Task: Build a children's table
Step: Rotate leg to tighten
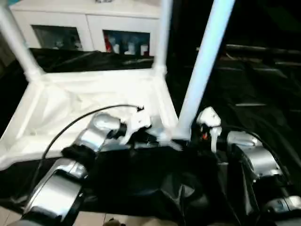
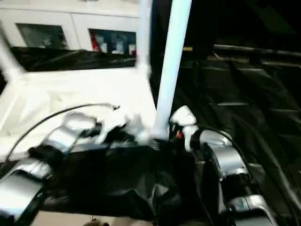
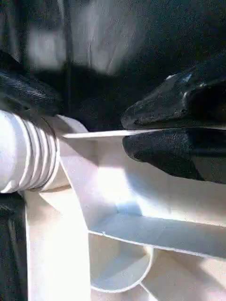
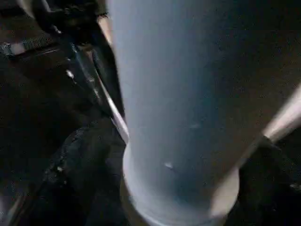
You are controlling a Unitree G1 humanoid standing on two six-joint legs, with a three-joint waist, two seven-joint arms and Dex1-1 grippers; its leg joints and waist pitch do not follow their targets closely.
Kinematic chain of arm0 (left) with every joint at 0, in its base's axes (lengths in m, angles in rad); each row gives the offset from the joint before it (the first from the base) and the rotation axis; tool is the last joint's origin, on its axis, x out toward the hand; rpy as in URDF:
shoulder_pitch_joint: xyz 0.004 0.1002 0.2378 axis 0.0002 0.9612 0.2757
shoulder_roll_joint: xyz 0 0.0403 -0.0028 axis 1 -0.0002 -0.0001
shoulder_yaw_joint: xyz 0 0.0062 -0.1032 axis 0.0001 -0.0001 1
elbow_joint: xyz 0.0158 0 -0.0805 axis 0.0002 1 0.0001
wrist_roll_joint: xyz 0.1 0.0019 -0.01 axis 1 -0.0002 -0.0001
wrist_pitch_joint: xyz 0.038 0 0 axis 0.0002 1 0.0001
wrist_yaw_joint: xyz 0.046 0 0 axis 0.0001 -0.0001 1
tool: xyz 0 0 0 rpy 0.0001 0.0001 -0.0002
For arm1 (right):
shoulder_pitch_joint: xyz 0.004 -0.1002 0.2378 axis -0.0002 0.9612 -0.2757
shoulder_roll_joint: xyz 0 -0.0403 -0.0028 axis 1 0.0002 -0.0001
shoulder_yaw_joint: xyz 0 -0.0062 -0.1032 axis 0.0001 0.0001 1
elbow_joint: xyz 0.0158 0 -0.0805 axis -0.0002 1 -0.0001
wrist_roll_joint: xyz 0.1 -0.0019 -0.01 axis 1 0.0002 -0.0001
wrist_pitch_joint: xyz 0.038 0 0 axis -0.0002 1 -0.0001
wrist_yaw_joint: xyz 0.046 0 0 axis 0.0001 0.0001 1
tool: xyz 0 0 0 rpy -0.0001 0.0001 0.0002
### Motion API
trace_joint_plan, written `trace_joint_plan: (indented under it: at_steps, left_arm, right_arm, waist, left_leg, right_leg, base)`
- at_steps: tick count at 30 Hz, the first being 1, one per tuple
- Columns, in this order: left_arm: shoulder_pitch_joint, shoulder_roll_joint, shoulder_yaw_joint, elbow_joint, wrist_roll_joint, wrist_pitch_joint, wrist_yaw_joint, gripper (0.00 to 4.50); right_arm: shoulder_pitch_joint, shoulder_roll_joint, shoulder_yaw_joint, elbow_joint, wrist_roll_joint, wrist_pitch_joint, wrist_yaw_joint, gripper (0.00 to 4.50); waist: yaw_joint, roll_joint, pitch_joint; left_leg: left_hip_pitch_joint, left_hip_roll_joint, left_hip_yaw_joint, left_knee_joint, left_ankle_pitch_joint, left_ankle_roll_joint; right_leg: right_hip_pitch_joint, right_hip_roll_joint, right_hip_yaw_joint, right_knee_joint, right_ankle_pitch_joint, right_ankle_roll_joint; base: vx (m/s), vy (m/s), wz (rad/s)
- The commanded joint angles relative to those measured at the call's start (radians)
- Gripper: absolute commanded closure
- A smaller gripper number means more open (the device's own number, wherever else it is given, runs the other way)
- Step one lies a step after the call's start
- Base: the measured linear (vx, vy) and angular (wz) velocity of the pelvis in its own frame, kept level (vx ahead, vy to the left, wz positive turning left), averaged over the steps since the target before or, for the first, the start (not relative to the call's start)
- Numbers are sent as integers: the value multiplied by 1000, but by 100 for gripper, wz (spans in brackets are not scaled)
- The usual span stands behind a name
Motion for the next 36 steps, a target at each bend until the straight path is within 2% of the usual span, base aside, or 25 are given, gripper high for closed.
trace_joint_plan:
  at_steps: [1,3,4,6,7,8,11,14,19,21,23,24,25,26,28,29,30,32,33,35,36]
  left_arm:
    - [16,-7,-9,-49,-40,-3,-52,450]
    - [25,7,-8,-66,-42,1,-62,450]
    - [30,12,-7,-75,-43,3,-66,450]
    - [36,19,-3,-90,-43,9,-68,450]
    - [39,22,-2,-97,-44,12,-69,450]
    - [39,22,-2,-97,-44,12,-69,450]
    - [43,25,4,-107,-44,15,-66,450]
    - [44,19,14,-110,-46,20,-46,450]
    - [31,-3,18,-75,-12,30,59,450]
    - [7,-31,26,-28,21,50,174,450]
    - [7,-31,26,-28,21,50,174,450]
    - [-13,-61,41,4,26,70,252,450]
    - [-13,-61,41,4,26,70,252,450]
    - [-29,-81,46,26,35,84,310,450]
    - [-56,-121,55,64,45,110,411,450]
    - [-68,-140,59,81,49,118,459,450]
    - [-95,-187,71,120,49,135,547,450]
    - [-106,-210,73,135,51,135,576,450]
    - [-112,-227,74,143,53,136,585,450]
    - [-117,-236,68,146,57,121,577,450]
    - [-118,-239,67,147,54,116,558,450]
  right_arm:
    - [-2,-11,16,-23,2,8,23,61]
    - [-3,-12,23,-22,-3,11,33,61]
    - [-4,-13,27,-22,-6,9,38,61]
    - [-3,-14,33,-22,-5,9,48,61]
    - [-3,-14,35,-23,-4,10,50,87]
    - [-3,-14,35,-23,-4,10,50,94]
    - [0,-6,31,-28,8,20,52,101]
    - [14,5,28,-35,10,28,38,138]
    - [34,54,-1,-11,-3,38,-87,172]
    - [45,105,-27,20,-22,31,-217,172]
    - [45,105,-27,20,-22,31,-217,176]
    - [41,151,-57,48,-31,41,-333,177]
    - [41,151,-57,48,-31,41,-333,177]
    - [35,182,-76,71,-41,43,-416,177]
    - [14,234,-109,122,-54,50,-557,177]
    - [3,257,-123,147,-58,51,-617,177]
    - [-27,304,-133,199,-68,40,-704,177]
    - [-40,325,-124,214,-75,27,-713,177]
    - [-53,339,-114,223,-82,14,-717,177]
    - [-67,348,-106,229,-85,-4,-704,177]
    - [-75,355,-114,230,-71,-9,-685,122]
  waist:
    - [-3,-12,-64]
    - [-6,-12,-63]
    - [-6,-16,-64]
    - [-6,-14,-63]
    - [-7,-19,-64]
    - [-7,-16,-65]
    - [-8,-16,-66]
    - [-7,-15,-67]
    - [-13,-16,-64]
    - [-16,-15,-61]
    - [-17,-17,-60]
    - [-20,-15,-58]
    - [-21,-15,-59]
    - [-22,-11,-58]
    - [-27,-14,-60]
    - [-26,-8,-60]
    - [-35,-11,-58]
    - [-37,-13,-58]
    - [-39,-10,-58]
    - [-38,-13,-58]
    - [-38,-13,-59]
  left_leg:
    - [19,34,-12,-68,-251,48]
    - [19,33,-13,-71,-267,35]
    - [19,32,-13,-70,-268,34]
    - [19,32,-13,-70,-265,32]
    - [17,32,-13,-70,-257,34]
    - [17,32,-13,-70,-247,35]
    - [17,31,-13,-69,-232,37]
    - [16,31,-11,-67,-218,43]
    - [16,28,-14,-70,-243,30]
    - [23,26,-14,-70,-278,14]
    - [20,24,-17,-74,-289,8]
    - [23,26,-18,-75,-302,4]
    - [25,25,-17,-74,-308,1]
    - [24,23,-20,-75,-319,-2]
    - [25,23,-21,-76,-323,-14]
    - [26,23,-23,-76,-327,-18]
    - [26,19,-23,-76,-346,-21]
    - [34,15,-21,-72,-365,-14]
    - [29,16,-22,-73,-359,-3]
    - [26,16,-21,-73,-353,7]
    - [23,15,-21,-74,-341,18]
  right_leg:
    - [44,-59,44,-72,-287,-219]
    - [43,-60,45,-76,-329,-199]
    - [42,-60,46,-76,-335,-196]
    - [41,-60,47,-77,-344,-189]
    - [42,-60,47,-76,-335,-188]
    - [42,-60,47,-74,-324,-189]
    - [42,-59,47,-71,-296,-196]
    - [43,-57,48,-67,-259,-207]
    - [42,-58,48,-73,-312,-191]
    - [34,-58,48,-84,-381,-171]
    - [38,-60,48,-88,-419,-155]
    - [33,-58,49,-90,-435,-148]
    - [30,-58,50,-92,-440,-147]
    - [29,-61,49,-94,-464,-141]
    - [29,-58,47,-94,-466,-135]
    - [30,-59,47,-93,-464,-137]
    - [27,-57,46,-98,-479,-133]
    - [23,-57,44,-108,-509,-126]
    - [26,-58,46,-109,-496,-126]
    - [28,-56,45,-109,-484,-124]
    - [31,-56,46,-106,-473,-125]
  base:
    - [0,0,0]
    - [0,0,0]
    - [0,0,0]
    - [0,0,0]
    - [0,0,0]
    - [0,0,0]
    - [0,0,0]
    - [0,0,0]
    - [0,0,0]
    - [0,0,0]
    - [0,0,0]
    - [0,0,0]
    - [0,0,0]
    - [0,0,0]
    - [0,0,0]
    - [0,0,0]
    - [0,0,0]
    - [0,0,0]
    - [0,0,0]
    - [0,0,0]
    - [0,0,0]
